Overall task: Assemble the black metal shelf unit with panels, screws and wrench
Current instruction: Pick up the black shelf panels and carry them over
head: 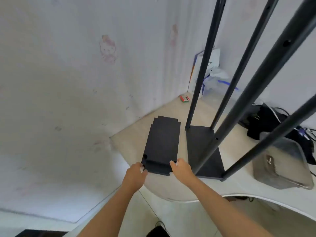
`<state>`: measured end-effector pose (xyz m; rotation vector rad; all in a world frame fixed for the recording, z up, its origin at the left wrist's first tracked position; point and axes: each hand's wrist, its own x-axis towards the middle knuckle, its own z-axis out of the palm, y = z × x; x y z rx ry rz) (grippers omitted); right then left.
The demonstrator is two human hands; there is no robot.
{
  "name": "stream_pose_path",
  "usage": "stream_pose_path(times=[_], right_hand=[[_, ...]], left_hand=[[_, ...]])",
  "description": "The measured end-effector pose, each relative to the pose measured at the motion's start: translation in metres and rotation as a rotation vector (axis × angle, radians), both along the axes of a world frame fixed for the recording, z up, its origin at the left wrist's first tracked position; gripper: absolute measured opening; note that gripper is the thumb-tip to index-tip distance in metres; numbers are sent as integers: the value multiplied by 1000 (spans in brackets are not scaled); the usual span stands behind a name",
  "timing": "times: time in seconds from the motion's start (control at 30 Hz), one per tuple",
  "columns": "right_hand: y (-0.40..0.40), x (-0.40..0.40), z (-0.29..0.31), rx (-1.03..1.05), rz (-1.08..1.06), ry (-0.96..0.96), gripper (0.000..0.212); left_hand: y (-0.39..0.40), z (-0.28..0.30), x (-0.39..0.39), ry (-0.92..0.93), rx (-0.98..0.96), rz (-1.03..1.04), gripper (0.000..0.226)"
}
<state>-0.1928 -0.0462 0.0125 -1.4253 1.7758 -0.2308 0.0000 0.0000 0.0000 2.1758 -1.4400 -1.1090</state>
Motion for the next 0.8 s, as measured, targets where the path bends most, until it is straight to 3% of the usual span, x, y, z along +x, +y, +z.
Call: stream_pose_path(times=[0.4,0.6,0.8], right_hand=[[-66,9,-32,215,-204,-49,55],[-83,14,-42,310,-344,-117,46],[-83,17,-50,299,-405,-108,36]], left_hand=[[-81,-25,9,54,90,44,58],[-109,-34,3,87,98,-49,54],[-111,-36,-5,191,115,20,63]])
